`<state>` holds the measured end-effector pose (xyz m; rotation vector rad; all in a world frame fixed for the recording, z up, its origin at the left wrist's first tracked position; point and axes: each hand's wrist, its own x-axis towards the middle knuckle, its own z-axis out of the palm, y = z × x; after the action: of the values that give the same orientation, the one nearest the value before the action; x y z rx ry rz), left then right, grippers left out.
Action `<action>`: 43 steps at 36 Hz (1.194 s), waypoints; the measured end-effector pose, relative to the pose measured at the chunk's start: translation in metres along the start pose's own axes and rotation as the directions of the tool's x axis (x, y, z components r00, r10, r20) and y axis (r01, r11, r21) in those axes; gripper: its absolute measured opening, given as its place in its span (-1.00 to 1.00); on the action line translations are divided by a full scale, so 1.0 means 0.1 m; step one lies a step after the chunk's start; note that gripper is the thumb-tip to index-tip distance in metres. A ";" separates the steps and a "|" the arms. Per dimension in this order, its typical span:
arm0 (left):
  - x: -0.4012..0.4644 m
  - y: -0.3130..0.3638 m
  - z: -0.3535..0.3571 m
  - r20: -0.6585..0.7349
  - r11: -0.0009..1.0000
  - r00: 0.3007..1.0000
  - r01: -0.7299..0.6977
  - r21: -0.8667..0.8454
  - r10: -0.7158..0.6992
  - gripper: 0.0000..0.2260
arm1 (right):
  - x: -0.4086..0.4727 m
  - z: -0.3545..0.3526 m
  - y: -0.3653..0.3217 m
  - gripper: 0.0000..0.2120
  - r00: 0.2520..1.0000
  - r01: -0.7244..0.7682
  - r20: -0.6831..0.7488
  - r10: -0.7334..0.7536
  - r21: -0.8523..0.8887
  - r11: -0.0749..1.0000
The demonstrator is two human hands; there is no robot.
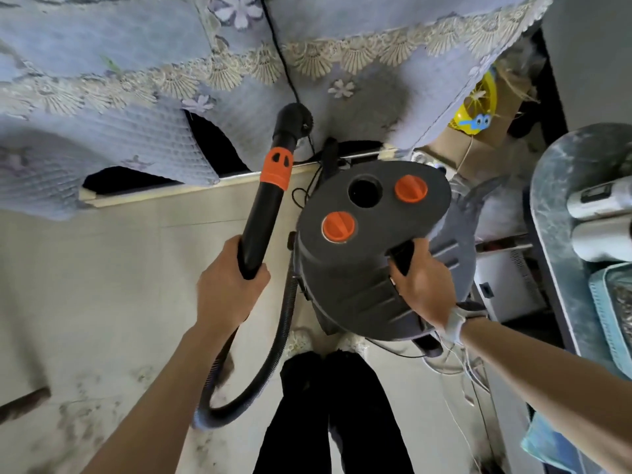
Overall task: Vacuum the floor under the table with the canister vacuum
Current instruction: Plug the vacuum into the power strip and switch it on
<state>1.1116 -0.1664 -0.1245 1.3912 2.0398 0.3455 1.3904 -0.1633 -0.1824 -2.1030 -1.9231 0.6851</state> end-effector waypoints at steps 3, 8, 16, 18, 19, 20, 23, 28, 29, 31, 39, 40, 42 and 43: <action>0.01 -0.06 -0.01 -0.004 1.000 1.000 0.014 0.007 -0.014 -0.65 | 0.04 -0.04 -0.08 -0.68 0.996 0.073 0.053 -0.072 -0.020 0.997; -0.03 -0.14 0.00 -0.001 0.998 0.998 0.061 0.017 -0.061 -0.68 | 0.21 -0.04 -0.24 -0.66 0.972 0.192 0.147 -0.181 -0.061 0.980; -0.07 -0.15 -0.04 -0.035 0.992 0.993 0.113 -0.053 -0.115 -0.73 | 0.63 0.03 -0.49 -0.58 0.846 0.469 0.343 -0.409 -0.113 0.876; -0.08 -0.12 -0.03 -0.049 0.987 0.989 0.137 -0.081 -0.141 -0.70 | 0.74 0.04 -0.53 -0.55 0.778 0.568 0.399 -0.485 -0.119 0.814; -0.09 -0.11 -0.02 -0.057 0.985 0.986 0.148 -0.091 -0.154 -0.69 | 0.79 0.05 -0.54 -0.53 0.746 0.610 0.426 -0.512 -0.128 0.782; -0.09 -0.09 -0.02 -0.064 0.983 0.984 0.158 -0.098 -0.165 -0.68 | 0.84 0.05 -0.56 -0.52 0.714 0.650 0.449 -0.537 -0.138 0.748; -0.13 -0.06 -0.02 -0.090 0.979 0.979 0.174 -0.108 -0.184 -0.67 | 0.95 0.03 -0.58 -0.49 0.640 0.728 0.493 -0.589 -0.144 0.670; -0.27 -0.07 0.00 -0.145 0.976 0.965 0.211 -0.055 -0.217 -0.70 | 1.07 0.02 -0.55 -0.46 0.594 0.786 0.489 -0.639 -0.183 0.591; -0.29 -0.08 0.01 -0.155 0.974 0.962 0.221 -0.048 -0.226 -0.70 | 1.06 0.04 -0.52 -0.47 0.609 0.782 0.443 -0.657 -0.197 0.592; -0.34 -0.11 0.06 -0.173 0.969 0.954 0.241 -0.046 -0.246 -0.69 | 0.98 0.12 -0.45 -0.48 0.678 0.735 0.310 -0.667 -0.259 0.626; -0.45 -0.15 0.23 -0.243 0.936 0.913 0.277 -0.217 -0.327 -0.73 | 0.55 0.48 -0.57 -0.53 0.895 0.369 -0.150 -0.419 -0.277 0.887; -0.45 -0.16 0.24 -0.249 0.933 0.910 0.278 -0.228 -0.332 -0.73 | 0.57 0.51 -0.57 -0.53 0.887 0.375 -0.180 -0.425 -0.258 0.891; -0.43 -0.19 0.26 -0.257 0.930 0.906 0.278 -0.239 -0.337 -0.74 | 0.61 0.55 -0.57 -0.57 0.861 0.394 -0.240 -0.448 -0.240 0.887; -0.42 -0.20 0.28 -0.258 0.930 0.905 0.279 -0.238 -0.338 -0.75 | 0.64 0.57 -0.57 -0.59 0.850 0.398 -0.268 -0.454 -0.238 0.886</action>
<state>1.1243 -0.2157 -0.1416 0.9164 2.3527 0.6262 1.3161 -0.1022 -0.2182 -1.6395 -2.2061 0.0787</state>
